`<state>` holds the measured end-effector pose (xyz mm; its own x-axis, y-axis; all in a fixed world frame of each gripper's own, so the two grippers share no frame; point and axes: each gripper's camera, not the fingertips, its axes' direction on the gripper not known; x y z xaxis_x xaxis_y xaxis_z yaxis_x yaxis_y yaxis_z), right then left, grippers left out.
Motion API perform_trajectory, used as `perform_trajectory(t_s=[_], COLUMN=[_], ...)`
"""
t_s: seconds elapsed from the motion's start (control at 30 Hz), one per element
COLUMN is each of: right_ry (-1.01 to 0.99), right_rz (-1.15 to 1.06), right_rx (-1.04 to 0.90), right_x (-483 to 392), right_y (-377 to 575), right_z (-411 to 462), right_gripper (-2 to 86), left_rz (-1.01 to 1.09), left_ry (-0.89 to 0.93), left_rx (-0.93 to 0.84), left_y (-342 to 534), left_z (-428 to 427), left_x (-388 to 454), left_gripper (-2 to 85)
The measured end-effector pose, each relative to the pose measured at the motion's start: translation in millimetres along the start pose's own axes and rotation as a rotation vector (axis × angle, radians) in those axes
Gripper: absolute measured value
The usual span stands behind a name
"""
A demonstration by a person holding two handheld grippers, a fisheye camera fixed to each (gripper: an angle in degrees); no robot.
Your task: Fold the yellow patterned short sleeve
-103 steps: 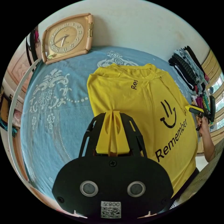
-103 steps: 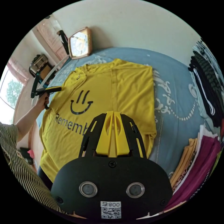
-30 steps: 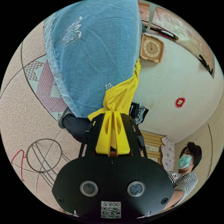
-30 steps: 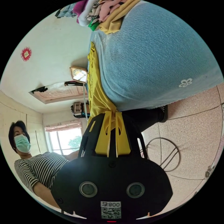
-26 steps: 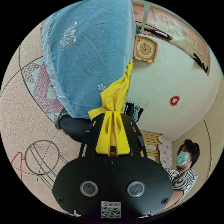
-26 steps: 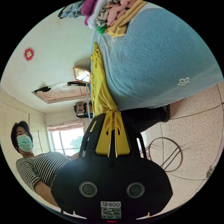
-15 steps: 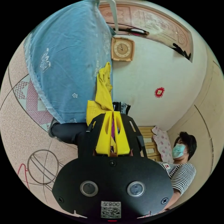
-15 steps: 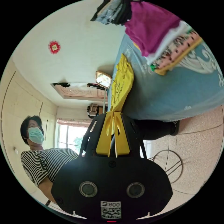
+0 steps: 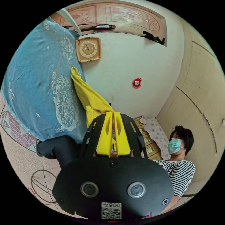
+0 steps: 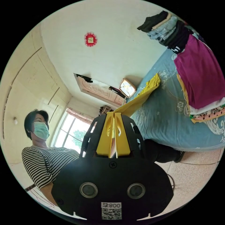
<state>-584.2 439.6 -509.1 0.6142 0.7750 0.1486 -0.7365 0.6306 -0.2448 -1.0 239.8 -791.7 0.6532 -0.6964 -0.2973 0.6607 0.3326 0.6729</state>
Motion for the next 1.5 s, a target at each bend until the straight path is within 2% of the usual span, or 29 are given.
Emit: perform_trajectory(t_s=[0.17, 0.37, 0.6, 0.73, 1.13, 1.5], right_ry=[-0.05, -0.017, -0.094, -0.05, 0.013, 0.06], right_rz=[-0.071, -0.115, -0.121, -0.103, 0.066, 0.114], right_rx=[0.024, -0.021, 0.029, -0.005, 0.019, 0.013], right_x=[-33.4, -59.0, -52.4, -42.1, 62.3, 149.5], right_y=[2.7, 25.5, 72.3, 90.9, 126.5, 108.8], right_z=[-18.4, -36.7, -71.5, -80.8, -94.7, -78.9], right_gripper=[0.1, 0.0, 0.0, 0.0, 0.1, 0.1], left_rz=[0.043, 0.06, 0.066, 0.055, -0.103, -0.126], left_ry=[0.055, 0.035, 0.088, 0.049, 0.029, 0.01], left_rx=[0.025, 0.017, 0.065, 0.049, 0.092, 0.083], left_y=[23.8, 60.4, 105.4, 120.6, 137.5, 75.6], left_z=[-16.4, -36.3, -62.5, -70.9, -65.4, -20.7], left_x=[22.2, 44.3, 59.9, 65.8, 42.3, 55.5], left_gripper=[0.6, 0.7, 0.7, 0.7, 0.7, 0.7])
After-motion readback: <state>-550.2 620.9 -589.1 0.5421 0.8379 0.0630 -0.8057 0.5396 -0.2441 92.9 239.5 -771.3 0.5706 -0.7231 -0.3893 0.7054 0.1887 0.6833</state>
